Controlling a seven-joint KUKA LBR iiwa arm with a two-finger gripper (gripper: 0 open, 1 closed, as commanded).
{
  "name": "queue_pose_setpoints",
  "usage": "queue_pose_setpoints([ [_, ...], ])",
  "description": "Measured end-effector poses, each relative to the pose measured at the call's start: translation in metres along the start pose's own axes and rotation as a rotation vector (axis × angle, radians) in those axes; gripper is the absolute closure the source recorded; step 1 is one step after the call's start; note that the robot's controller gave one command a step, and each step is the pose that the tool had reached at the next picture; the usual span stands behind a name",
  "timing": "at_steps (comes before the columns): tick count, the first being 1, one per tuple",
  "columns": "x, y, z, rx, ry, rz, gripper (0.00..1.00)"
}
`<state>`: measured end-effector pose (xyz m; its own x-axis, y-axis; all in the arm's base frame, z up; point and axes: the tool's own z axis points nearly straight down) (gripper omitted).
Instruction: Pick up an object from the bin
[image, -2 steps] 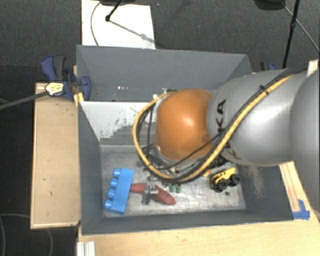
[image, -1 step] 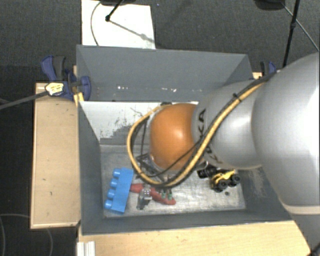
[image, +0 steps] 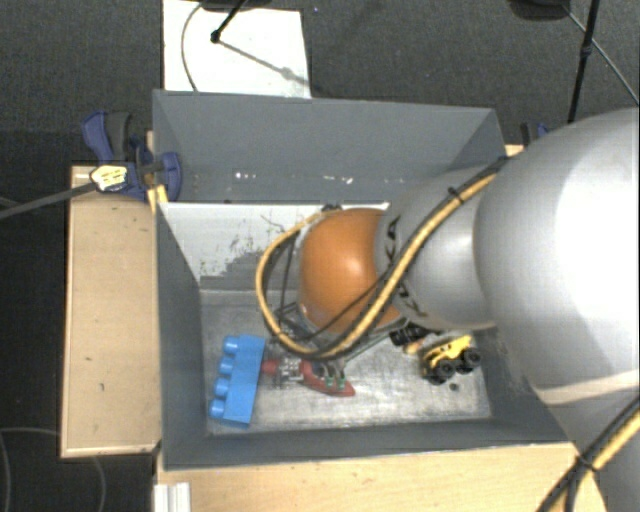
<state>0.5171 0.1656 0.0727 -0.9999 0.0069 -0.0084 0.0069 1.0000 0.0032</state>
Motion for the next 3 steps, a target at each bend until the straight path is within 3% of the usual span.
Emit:
queue_pose_setpoints([
  [1, 0.000, 0.000, 0.000, 0.000, 0.000, 0.002, 1.00],
  [2, 0.010, 0.007, -0.091, 0.002, 0.007, -0.020, 1.00],
  [3, 0.010, 0.007, -0.091, 0.002, 0.007, -0.019, 1.00],
])
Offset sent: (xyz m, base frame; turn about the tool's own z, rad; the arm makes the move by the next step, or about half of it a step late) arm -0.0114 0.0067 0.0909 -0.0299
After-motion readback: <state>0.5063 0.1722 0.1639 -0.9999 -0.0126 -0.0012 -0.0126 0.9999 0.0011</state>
